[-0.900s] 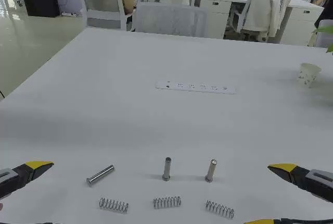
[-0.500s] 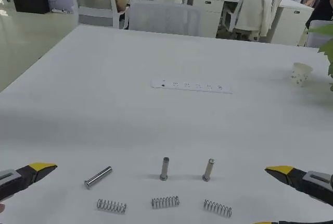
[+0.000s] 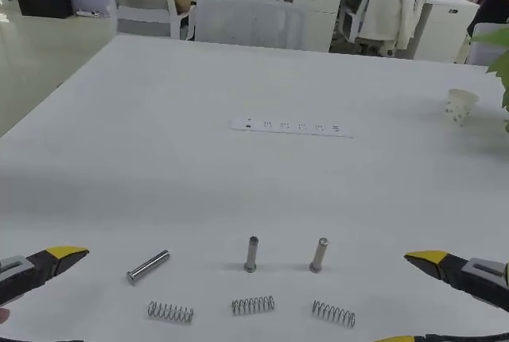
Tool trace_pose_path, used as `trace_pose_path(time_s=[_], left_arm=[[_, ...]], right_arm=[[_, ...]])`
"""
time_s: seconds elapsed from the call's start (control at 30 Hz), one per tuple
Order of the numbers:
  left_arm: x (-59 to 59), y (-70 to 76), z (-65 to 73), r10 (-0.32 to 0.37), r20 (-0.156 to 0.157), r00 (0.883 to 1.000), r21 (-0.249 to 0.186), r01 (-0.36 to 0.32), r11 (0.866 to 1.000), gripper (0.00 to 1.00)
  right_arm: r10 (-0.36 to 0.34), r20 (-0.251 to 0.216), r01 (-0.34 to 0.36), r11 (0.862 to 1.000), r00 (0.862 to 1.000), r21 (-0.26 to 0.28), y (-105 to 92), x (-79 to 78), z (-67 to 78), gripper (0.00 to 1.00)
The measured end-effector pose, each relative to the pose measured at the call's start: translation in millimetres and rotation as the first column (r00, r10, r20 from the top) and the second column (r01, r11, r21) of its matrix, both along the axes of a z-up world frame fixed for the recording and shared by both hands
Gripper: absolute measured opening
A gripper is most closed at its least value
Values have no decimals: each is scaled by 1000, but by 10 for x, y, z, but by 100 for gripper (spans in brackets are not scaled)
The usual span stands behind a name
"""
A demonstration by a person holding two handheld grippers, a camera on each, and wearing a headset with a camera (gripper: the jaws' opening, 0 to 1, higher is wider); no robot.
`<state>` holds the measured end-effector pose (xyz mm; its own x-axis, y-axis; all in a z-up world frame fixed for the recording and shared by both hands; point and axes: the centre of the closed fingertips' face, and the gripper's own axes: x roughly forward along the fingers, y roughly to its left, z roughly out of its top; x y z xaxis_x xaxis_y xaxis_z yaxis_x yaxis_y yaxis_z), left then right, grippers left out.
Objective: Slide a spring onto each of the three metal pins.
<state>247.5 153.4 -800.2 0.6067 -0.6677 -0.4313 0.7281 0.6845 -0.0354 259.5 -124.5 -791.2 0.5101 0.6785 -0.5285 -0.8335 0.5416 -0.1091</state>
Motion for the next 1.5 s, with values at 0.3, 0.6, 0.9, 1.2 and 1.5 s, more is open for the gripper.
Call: trace_pose_path(time_s=[0.3, 0.6, 0.9, 1.2, 1.5], left_arm=[[-8, -22, -2, 0, 0, 1000, 1, 0, 1000, 89], [-17, -30, 6, 2, 3, 1000, 4, -2, 1000, 89], [-26, -33, 14, 4, 4, 1000, 6, -4, 1000, 89], [-28, -12, 9, 8, 1, 1000, 9, -8, 1000, 88], [-16, -13, 10, 5, 2, 1000, 10, -5, 1000, 87]], right_arm=[[-1, 4, 1, 1000, 1000, 7, -9, 18, 14, 76], [2, 5, -2, 1000, 1000, 10, -8, 3, 15, 76], [6, 7, -6, 1000, 1000, 8, -8, 4, 17, 76], [11, 6, -11, 1000, 1000, 9, 11, 4, 14, 76], [11, 4, -11, 1000, 1000, 7, 16, -6, 1, 76]])
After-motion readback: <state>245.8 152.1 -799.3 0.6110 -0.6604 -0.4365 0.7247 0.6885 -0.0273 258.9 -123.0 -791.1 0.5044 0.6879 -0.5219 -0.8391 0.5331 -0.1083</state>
